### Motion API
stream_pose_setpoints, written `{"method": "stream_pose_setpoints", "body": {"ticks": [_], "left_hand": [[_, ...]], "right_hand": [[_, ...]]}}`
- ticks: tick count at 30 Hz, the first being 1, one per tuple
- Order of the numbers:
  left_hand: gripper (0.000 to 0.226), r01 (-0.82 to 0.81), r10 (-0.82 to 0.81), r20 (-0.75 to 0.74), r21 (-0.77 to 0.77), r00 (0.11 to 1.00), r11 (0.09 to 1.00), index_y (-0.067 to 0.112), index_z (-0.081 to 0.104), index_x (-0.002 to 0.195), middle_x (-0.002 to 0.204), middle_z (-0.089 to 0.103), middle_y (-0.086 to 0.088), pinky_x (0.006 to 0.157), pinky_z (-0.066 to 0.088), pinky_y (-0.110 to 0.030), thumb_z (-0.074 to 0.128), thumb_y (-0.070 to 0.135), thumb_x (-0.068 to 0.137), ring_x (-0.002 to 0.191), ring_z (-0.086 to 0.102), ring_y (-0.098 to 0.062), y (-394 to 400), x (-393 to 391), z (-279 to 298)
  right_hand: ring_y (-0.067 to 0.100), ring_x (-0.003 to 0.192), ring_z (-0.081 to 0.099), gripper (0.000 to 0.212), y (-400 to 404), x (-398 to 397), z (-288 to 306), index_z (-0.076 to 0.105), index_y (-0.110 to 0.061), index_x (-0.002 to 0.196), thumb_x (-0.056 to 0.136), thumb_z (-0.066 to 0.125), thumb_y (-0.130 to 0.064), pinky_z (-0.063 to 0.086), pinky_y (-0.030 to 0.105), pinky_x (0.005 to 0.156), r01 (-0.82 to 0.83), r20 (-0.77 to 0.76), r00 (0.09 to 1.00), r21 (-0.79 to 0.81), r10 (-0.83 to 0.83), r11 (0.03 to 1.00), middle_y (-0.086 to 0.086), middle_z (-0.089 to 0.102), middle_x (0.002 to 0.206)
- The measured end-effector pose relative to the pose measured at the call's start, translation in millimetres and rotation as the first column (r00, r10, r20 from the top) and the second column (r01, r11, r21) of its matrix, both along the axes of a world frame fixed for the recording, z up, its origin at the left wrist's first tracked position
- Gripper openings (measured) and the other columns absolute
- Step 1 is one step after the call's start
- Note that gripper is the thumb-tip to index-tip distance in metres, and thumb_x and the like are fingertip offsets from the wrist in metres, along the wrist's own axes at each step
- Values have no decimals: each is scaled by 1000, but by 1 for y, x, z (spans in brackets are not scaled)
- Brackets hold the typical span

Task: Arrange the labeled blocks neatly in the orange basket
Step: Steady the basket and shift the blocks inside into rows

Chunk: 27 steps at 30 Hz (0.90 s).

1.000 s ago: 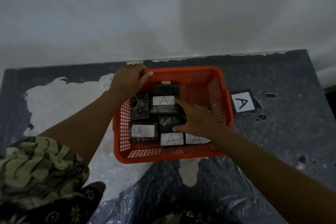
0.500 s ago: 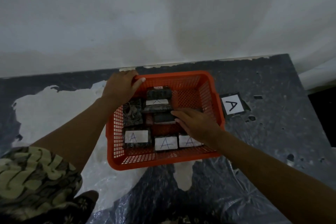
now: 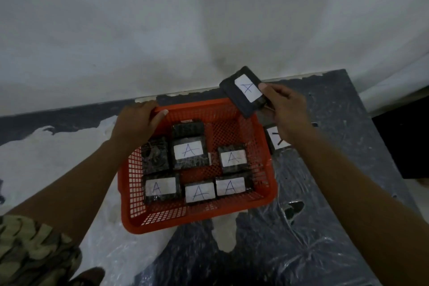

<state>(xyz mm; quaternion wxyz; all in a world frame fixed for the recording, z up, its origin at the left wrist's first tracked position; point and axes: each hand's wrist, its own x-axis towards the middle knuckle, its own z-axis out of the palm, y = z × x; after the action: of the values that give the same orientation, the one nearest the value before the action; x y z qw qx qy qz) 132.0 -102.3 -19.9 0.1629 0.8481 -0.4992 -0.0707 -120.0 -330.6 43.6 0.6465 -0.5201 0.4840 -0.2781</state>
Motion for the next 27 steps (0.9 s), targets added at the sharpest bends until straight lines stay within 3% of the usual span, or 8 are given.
{"method": "stream_pose_setpoints", "body": {"ticks": [4, 7, 11, 13, 16, 19, 23, 27], "left_hand": [[49, -2, 2, 8, 23, 1000, 1000, 9, 60, 117, 103, 70, -19, 78, 55, -46, 45, 50, 96, 85, 67, -36, -1, 0, 0], [47, 1, -1, 17, 15, 1000, 1000, 8, 60, 114, 100, 70, -19, 77, 55, -45, 45, 49, 96, 83, 67, -35, -1, -2, 1], [46, -8, 7, 36, 32, 999, 999, 7, 60, 113, 100, 70, -20, 79, 53, -45, 46, 47, 97, 84, 66, -36, -2, -3, 3], [45, -6, 4, 35, 33, 999, 999, 7, 60, 112, 99, 69, -20, 79, 53, -46, 45, 47, 97, 84, 66, -35, -2, -4, 4], [46, 2, -3, 46, 26, 999, 1000, 6, 60, 111, 98, 70, -20, 77, 54, -44, 45, 47, 97, 81, 67, -35, -2, -3, 3], [47, 4, -5, 44, 32, 999, 999, 7, 60, 108, 95, 70, -19, 74, 55, -42, 43, 49, 97, 78, 67, -33, -2, -4, 3], [48, -5, 4, 33, 43, 999, 999, 8, 60, 110, 97, 70, -18, 77, 55, -44, 42, 51, 97, 81, 66, -32, -2, -4, 4], [50, -8, 7, 12, 47, 1000, 999, 9, 59, 111, 98, 70, -18, 77, 55, -45, 41, 52, 96, 81, 67, -32, 0, -4, 4]], "right_hand": [[28, 102, 71, 21, -26, 5, -16, 68, -1, 111, 92, 69, -9, 60, 41, 88, 198, -1, 980, 0, -198, 980, 20, 71, 112], [26, 101, 70, 22, -38, 9, -38, 68, -3, 115, 93, 66, -8, 60, 39, 89, 356, -118, 926, -48, -359, 933, 17, 71, 112], [20, 89, 66, 22, -41, 12, -65, 68, -7, 116, 95, 60, -7, 55, 22, 68, 216, -364, 898, -118, -245, 969, 14, 71, 108], [21, 88, 66, 22, -42, 11, -73, 68, -9, 115, 96, 57, -8, 52, 22, 63, 144, -446, 876, -116, -181, 983, 13, 70, 108], [26, 95, 69, 29, -43, 8, -84, 68, -7, 119, 94, 56, -3, 61, 38, 76, 3, -557, 829, -90, -52, 996, 15, 71, 112], [30, 97, 69, 29, -40, 7, -85, 67, -2, 119, 92, 56, 1, 60, 48, 87, -38, -569, 822, -89, -20, 995, 20, 71, 113], [29, 90, 68, 21, -28, 13, -68, 69, -5, 107, 94, 53, -12, 57, 51, 85, -104, -557, 822, -349, -117, 931, 17, 71, 100], [17, 100, 64, 22, 12, 28, -44, 69, -13, 112, 96, 54, -18, 53, 30, 89, -155, -384, 909, -674, -163, 722, 6, 71, 109]]}}
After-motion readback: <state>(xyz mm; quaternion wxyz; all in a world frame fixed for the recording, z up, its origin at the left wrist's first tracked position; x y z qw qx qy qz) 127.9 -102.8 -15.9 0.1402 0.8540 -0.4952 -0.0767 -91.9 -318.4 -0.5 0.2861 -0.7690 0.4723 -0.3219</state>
